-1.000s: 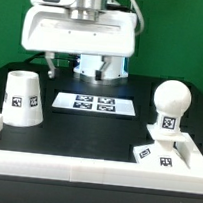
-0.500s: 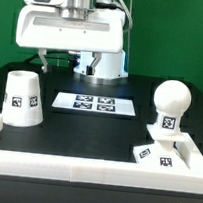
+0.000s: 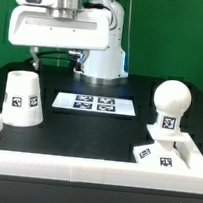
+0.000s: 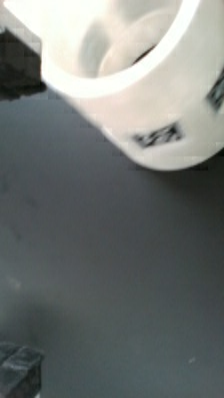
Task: Assemble lamp
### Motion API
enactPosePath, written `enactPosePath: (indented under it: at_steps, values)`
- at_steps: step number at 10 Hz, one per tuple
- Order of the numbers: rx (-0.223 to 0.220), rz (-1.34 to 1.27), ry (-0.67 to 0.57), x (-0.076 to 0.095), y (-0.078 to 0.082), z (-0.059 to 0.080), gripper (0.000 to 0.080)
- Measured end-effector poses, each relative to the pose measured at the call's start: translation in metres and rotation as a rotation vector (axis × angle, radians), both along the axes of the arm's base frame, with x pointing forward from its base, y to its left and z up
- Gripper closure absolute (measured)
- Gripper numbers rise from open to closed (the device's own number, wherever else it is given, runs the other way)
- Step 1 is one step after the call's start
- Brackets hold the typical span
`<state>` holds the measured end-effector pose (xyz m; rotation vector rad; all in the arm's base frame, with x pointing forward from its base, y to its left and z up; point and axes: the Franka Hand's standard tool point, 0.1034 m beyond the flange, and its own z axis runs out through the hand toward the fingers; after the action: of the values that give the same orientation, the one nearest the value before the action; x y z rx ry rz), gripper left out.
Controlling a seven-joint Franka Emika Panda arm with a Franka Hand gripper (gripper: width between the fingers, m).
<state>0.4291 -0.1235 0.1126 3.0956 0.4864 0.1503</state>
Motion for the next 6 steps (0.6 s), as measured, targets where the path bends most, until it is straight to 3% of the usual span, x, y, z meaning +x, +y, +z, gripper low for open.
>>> enactPosePath:
  at_steps: [3,6]
  values:
    - [-0.001,0.001,0.007,-0.001,-0.005,-0.003,0.0101]
    - [-0.004,0.018,0.025,-0.002,-0.009,-0.015,0.0101]
